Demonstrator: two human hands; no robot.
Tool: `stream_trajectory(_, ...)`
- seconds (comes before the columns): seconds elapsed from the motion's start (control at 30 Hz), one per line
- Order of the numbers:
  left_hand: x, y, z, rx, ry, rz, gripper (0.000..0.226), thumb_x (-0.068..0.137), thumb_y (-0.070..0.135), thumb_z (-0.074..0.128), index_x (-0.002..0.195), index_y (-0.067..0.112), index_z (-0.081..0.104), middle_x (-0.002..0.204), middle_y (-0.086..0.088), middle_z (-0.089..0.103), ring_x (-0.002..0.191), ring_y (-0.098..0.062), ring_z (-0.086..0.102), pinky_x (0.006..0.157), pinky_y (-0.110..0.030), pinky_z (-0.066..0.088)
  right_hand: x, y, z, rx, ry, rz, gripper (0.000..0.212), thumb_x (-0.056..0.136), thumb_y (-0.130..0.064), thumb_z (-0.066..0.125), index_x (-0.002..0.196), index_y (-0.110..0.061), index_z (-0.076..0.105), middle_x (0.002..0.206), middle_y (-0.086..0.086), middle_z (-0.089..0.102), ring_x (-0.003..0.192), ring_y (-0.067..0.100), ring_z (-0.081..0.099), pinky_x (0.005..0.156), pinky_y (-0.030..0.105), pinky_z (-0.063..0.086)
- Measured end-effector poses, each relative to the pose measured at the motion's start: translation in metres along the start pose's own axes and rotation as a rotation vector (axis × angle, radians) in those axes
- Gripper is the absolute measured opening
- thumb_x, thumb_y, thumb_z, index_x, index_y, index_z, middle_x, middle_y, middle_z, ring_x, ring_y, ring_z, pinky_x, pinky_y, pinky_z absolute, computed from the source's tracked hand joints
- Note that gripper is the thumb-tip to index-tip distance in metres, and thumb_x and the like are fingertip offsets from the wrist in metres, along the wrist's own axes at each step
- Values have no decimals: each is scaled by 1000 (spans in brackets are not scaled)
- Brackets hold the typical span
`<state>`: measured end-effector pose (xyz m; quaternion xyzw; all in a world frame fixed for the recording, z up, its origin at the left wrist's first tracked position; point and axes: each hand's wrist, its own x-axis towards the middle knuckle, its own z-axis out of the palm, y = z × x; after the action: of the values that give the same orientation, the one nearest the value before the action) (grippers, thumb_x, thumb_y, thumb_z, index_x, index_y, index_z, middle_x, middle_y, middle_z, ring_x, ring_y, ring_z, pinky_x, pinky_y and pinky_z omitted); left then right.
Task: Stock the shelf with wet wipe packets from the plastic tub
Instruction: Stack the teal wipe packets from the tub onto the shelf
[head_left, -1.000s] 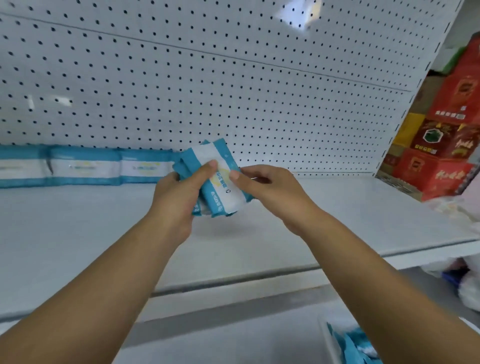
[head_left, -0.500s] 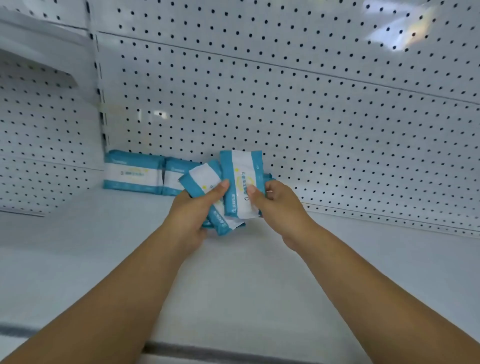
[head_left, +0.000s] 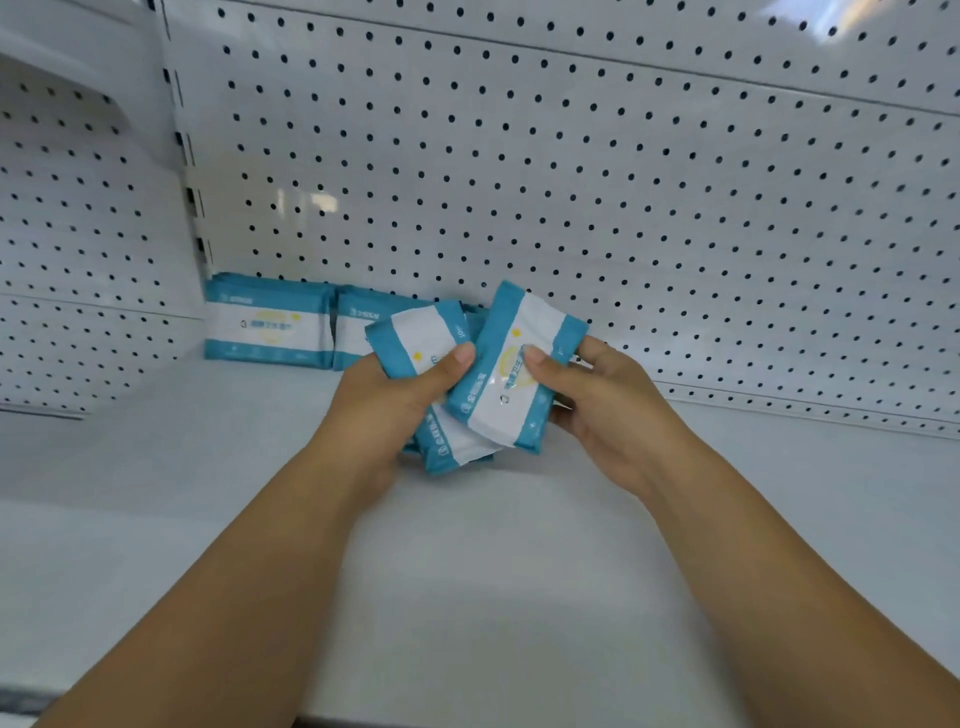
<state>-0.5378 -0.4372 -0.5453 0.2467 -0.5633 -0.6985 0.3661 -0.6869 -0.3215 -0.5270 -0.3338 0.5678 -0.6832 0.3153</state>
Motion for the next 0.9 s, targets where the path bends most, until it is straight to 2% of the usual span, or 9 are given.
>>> stream_trajectory(0.1, 0, 1, 1, 20, -31, -51, 50, 69, 50, 79, 112, 26, 73, 102, 6, 78, 96, -16, 75, 89, -41, 58, 1, -1, -4, 112, 110, -18, 27, 92, -8, 69, 119, -9, 67, 109, 6, 76, 101, 21, 73, 84, 33, 60)
stream_trajectory(0.2, -3, 2, 3, 7, -36, -87, 58, 62, 55, 79, 111, 26, 72, 101, 5, 79, 94, -17, 76, 89, -46, 58, 1, 0, -9, 174, 150, -21, 27, 93, -8, 68, 119, -9, 67, 111, 5, 76, 103, 20, 73, 84, 33, 60)
stream_trajectory(0.37, -4, 2, 1, -7, 31, -16, 33, 78, 25, 84, 109, 23, 74, 100, 4, 79, 92, -17, 76, 85, -43, 60, -2, 0, -13, 207, 75, 42, 27, 92, -5, 68, 119, -5, 65, 112, 8, 75, 103, 21, 73, 83, 34, 61)
stream_trajectory(0.47, 2, 0, -1, -28, 109, 20, 25, 82, 20, 82, 105, 25, 73, 98, 5, 79, 89, -17, 76, 80, -41, 61, -2, -5, -19, 162, 40, 88, 34, 87, -4, 73, 119, -5, 61, 112, 12, 75, 99, 22, 74, 76, 32, 61)
stream_trajectory(0.53, 4, -2, -1, -18, 149, 41, 25, 82, 21, 83, 104, 26, 72, 97, 6, 79, 88, -15, 76, 77, -38, 62, -3, -8, -23, 130, 3, 111, 40, 85, -8, 76, 122, -8, 60, 112, 10, 75, 100, 23, 74, 77, 33, 61)
stream_trajectory(0.63, 5, -4, -3, 4, 196, 66, 26, 81, 22, 84, 102, 28, 70, 96, 9, 78, 85, -11, 76, 73, -34, 61, -6, -8, -26, -3, -78, 125, 38, 83, -17, 78, 118, -12, 67, 110, 6, 76, 101, 21, 73, 77, 31, 61)
stream_trajectory(0.7, 6, -4, -4, 11, 215, 69, 26, 81, 24, 84, 101, 29, 69, 95, 10, 78, 83, -9, 75, 70, -31, 60, -7, -3, -25, -128, -114, 112, 35, 82, -15, 79, 116, -12, 70, 108, 4, 77, 99, 19, 74, 78, 30, 61)
stream_trajectory(0.8, 7, -3, -1, 9, 242, 72, 28, 80, 23, 85, 103, 28, 69, 94, 10, 77, 82, -9, 75, 64, -28, 59, -4, 2, -24, -209, -77, 62, 32, 84, -13, 79, 115, -13, 71, 106, 2, 77, 100, 20, 74, 81, 31, 61)
stream_trajectory(0.9, 8, -1, -3, -53, 337, 86, 22, 81, 21, 84, 97, 27, 69, 91, 8, 76, 75, -7, 74, 58, -24, 57, 2, 8, -28, -161, 37, 1, 33, 83, -14, 80, 115, -15, 71, 107, 0, 77, 102, 19, 73, 87, 33, 60)
